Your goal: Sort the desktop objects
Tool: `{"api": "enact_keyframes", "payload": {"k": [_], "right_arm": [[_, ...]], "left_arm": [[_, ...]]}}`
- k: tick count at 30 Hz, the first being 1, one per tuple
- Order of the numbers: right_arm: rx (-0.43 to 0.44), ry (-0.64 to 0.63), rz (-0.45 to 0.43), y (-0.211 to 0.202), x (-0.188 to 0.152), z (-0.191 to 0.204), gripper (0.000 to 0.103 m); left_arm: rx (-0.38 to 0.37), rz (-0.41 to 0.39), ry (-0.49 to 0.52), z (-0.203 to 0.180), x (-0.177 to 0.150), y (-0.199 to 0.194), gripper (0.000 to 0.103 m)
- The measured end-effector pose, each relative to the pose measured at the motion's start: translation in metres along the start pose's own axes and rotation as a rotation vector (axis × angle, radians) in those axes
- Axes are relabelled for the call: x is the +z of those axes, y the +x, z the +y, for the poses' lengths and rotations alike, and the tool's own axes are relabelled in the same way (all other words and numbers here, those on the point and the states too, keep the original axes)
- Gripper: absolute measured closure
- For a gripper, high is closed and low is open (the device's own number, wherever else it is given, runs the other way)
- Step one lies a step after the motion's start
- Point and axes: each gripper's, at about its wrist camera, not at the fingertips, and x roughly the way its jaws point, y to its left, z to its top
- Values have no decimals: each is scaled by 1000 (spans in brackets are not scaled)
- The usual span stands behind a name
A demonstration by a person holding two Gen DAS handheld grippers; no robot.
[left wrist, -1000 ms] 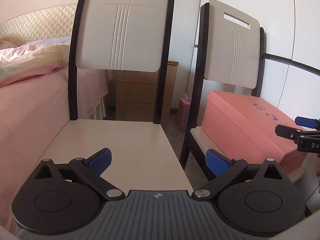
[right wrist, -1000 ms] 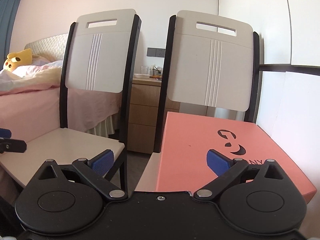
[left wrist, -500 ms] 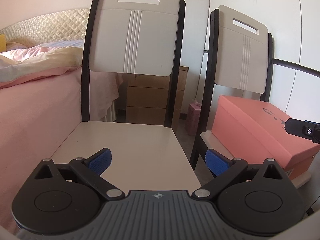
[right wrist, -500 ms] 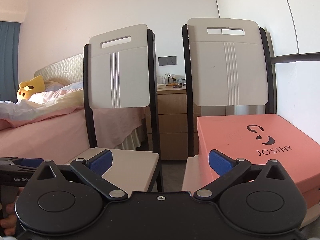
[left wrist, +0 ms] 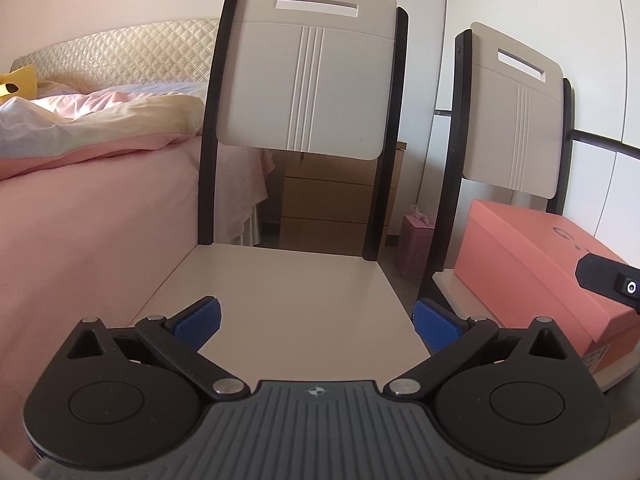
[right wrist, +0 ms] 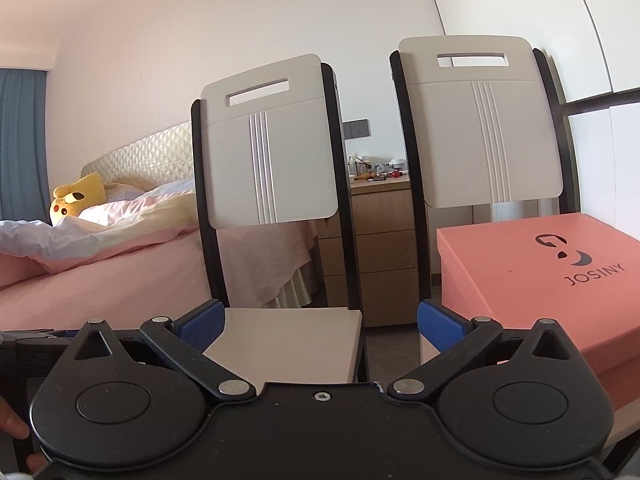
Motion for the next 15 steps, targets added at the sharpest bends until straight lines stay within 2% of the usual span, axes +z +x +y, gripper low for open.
{"api": "enact_keyframes", "payload": {"k": [15], "right_arm": [[-3, -30, 13, 15, -7, 15, 1]], "left_arm": [[16, -3, -31, 14, 4, 3, 0]]}}
